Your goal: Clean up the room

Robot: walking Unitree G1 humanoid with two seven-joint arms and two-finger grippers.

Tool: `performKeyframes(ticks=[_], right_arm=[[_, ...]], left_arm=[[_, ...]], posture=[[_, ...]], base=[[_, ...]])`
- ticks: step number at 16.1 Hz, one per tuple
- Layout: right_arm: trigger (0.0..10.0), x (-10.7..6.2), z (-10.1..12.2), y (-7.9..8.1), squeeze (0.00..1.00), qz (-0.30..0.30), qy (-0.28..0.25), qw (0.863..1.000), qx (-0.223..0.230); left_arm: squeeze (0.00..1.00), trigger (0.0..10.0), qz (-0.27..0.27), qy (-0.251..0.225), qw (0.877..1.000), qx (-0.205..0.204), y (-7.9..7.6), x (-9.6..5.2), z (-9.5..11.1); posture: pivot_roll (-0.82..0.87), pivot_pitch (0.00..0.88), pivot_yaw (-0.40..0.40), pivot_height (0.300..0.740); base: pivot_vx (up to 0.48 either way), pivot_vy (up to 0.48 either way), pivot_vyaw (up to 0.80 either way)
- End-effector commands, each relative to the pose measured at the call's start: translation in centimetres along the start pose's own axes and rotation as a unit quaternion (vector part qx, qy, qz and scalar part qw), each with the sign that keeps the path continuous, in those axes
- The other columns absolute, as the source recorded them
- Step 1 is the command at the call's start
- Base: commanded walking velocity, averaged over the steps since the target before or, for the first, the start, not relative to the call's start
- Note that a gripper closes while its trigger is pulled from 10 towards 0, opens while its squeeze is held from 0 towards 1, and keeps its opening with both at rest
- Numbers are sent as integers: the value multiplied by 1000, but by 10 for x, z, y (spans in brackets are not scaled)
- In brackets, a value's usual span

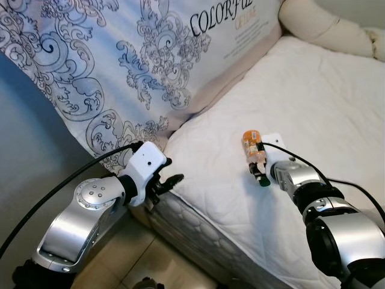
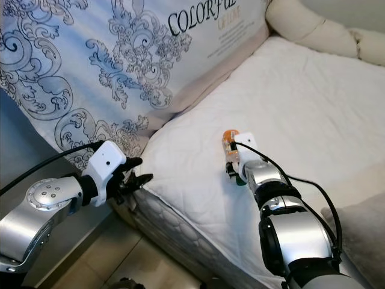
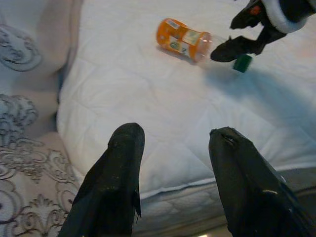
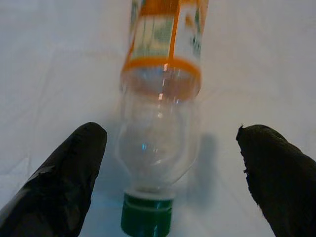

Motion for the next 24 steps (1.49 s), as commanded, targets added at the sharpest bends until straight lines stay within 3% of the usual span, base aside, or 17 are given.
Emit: performKeyframes(ticks=[1, 3, 4, 5, 6, 7, 8, 12, 17, 22, 23, 24], right_arm=[[10000, 0, -1, -4, 0, -6, 1, 1000, 10], [9804, 2, -6, -4, 0, -3, -9, 999, 44], [4039, 2, -6, -5, 0, -4, -10, 999, 48], [4039, 1, -5, -5, 0, -4, -13, 999, 49], [2314, 1, -2, -5, 0, -2, -19, 998, 54], [2314, 1, -1, -5, 0, -1, -22, 998, 56], [0, 1, 0, -4, 0, 1, -24, 998, 59], [0, 2, 2, 5, 0, 20, -33, 997, 72], [0, 2, 2, 5, 0, 22, -40, 995, 84], [0, -1, 10, -3, 0, 44, -80, 988, 123], [0, -4, 13, -9, 0, 60, -108, 981, 148], [2980, -11, 15, -13, 0, 71, -145, 973, 164]], left_arm=[[0, 10000, -8, 1, 1000, 6, -2, -1, 2], [0, 10000, -30, -4, 999, 9, -8, -1, 6], [0, 10000, -45, -9, 999, 5, -11, -2, 9], [0, 10000, -51, -11, 999, 5, -13, -3, 10], [0, 10000, -67, -8, 998, 5, -16, -4, 10], [0, 10000, -71, -7, 997, 6, -17, -5, 9], [0, 10000, -75, -6, 997, 5, -18, -5, 9], [0, 10000, -85, -5, 996, 0, -20, -6, 9], [0, 10000, -90, -17, 996, -8, -21, -7, 11], [0, 10000, -47, -16, 999, -14, -15, -3, 6], [0, 10000, -20, -15, 1000, -16, -14, -3, 3], [0, 10000, 13, -11, 999, -28, -11, -2, 0]], posture=[[34, 131, -5, 740], [60, 154, 3, 740], [63, 158, 4, 740], [63, 158, 4, 740], [68, 162, 4, 740], [69, 163, 3, 740], [71, 163, 4, 740], [72, 159, 6, 740], [61, 131, 12, 740], [1, 45, 24, 740], [-17, 21, 28, 740], [-31, 6, 38, 740]], base=[[0, 0, 0], [0, 0, 0], [0, 0, 0], [0, 0, 0], [0, 0, 0], [0, 0, 0], [0, 0, 0], [0, 0, 0], [0, 0, 0], [0, 0, 0], [0, 0, 0], [0, 0, 0]])
Point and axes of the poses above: a point about 5 cm out from each wrist's last joint towards the gripper, its own x axis pointing out of the wrist towards the gripper, its own z axis along the axis of the wrist's last joint, y = z × x, the point moved 3 cm from there along x, pointing out of the wrist towards the gripper, and after that the axes turned 1 degree about x, right-handed, at the moved point
